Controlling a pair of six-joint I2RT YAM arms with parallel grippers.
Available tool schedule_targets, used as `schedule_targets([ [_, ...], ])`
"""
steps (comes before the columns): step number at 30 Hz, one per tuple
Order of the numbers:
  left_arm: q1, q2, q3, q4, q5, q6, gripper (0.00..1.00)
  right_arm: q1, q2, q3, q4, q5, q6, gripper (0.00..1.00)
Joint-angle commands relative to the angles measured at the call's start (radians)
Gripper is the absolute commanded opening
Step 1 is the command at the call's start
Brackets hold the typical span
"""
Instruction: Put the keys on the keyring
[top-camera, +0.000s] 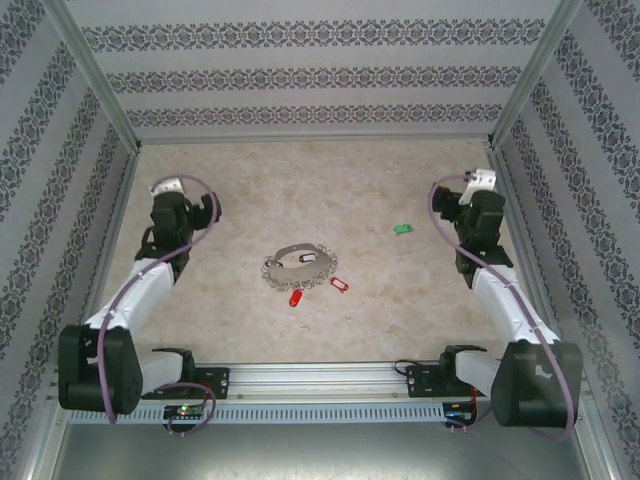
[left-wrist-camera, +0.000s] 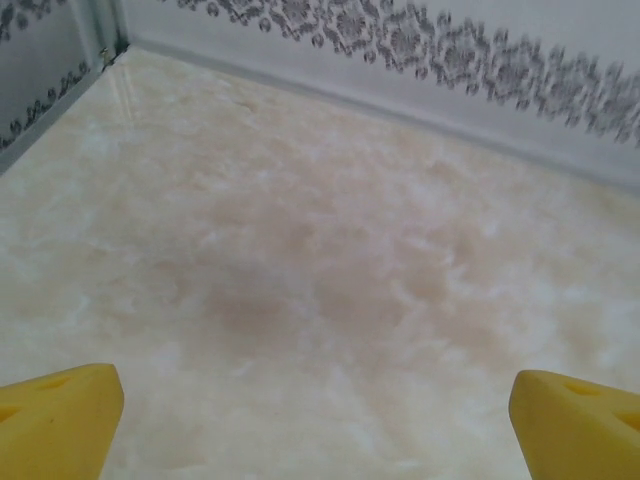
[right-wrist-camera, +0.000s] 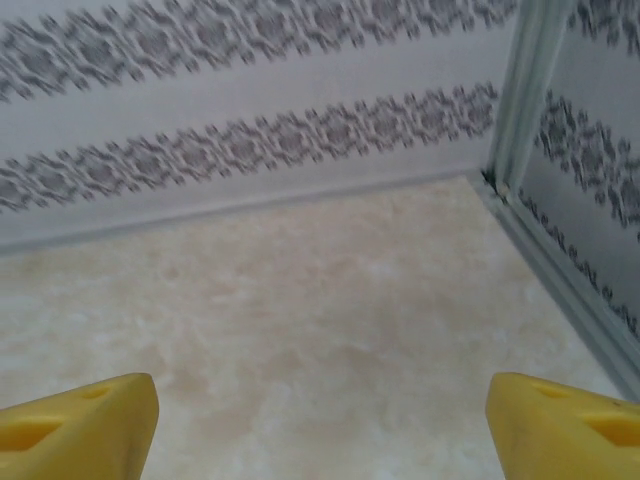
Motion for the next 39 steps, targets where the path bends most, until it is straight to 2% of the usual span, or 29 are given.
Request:
schedule_targets([
  [1, 0.013, -0.005, 0.130, -0.500, 0.100, -0.259, 0.99, 0.090, -0.040, 0.072, -0.300, -0.046, -0.011, 0.87],
  [3, 0.014, 0.012, 0.142, -0.500, 0.286, -0.189, 0.99, 0.155, -0.037, 0.102, -0.366, -0.063, -0.020, 0.88],
  [6, 0.007, 0.032, 0.145, -0.534, 0.535, -0.162, 1.00, 0.258, -0.012, 0.157, -0.481, -0.065, -0.011, 0.88],
  [9, -0.029, 0.034, 0.129, -0.575, 0.602, -0.123, 1.00, 0.375, 0.026, 0.200, -0.577, -0.041, 0.027, 0.88],
  [11, -0.034, 0.075, 0.164, -0.629, 0.691, -0.076, 1.00, 0.466, 0.061, 0.248, -0.657, -0.020, 0.033, 0.88],
  [14, -0.056, 0.152, 0.234, -0.708, 0.753, -0.007, 1.00, 0.558, 0.123, 0.329, -0.791, -0.046, 0.043, 0.86],
  [17, -0.100, 0.209, 0.268, -0.726, 0.714, 0.046, 1.00, 0.638, 0.169, 0.352, -0.867, -0.072, 0.066, 0.79],
  [20, -0.145, 0.272, 0.328, -0.751, 0.674, 0.069, 1.00, 0.723, 0.181, 0.321, -0.850, -0.066, 0.100, 0.75],
  [24, -0.161, 0.284, 0.327, -0.691, 0.650, 0.035, 1.00, 0.813, 0.229, 0.308, -0.827, -0.050, 0.148, 0.68],
  [29, -0.161, 0.285, 0.316, -0.711, 0.540, 0.041, 1.00, 0.952, 0.352, 0.384, -0.848, 0.036, 0.173, 0.67],
  [32, -0.159, 0.276, 0.312, -0.733, 0.483, 0.073, 1.00, 0.990, 0.447, 0.440, -0.888, 0.007, 0.191, 0.66],
  [36, -0.148, 0.284, 0.333, -0.779, 0.298, 0.035, 1.00, 0.995, 0.547, 0.492, -0.908, -0.009, 0.199, 0.64],
  [39, -0.109, 0.297, 0.347, -0.796, 0.265, -0.008, 0.99, 0.995, 0.621, 0.547, -0.935, -0.007, 0.190, 0.59],
])
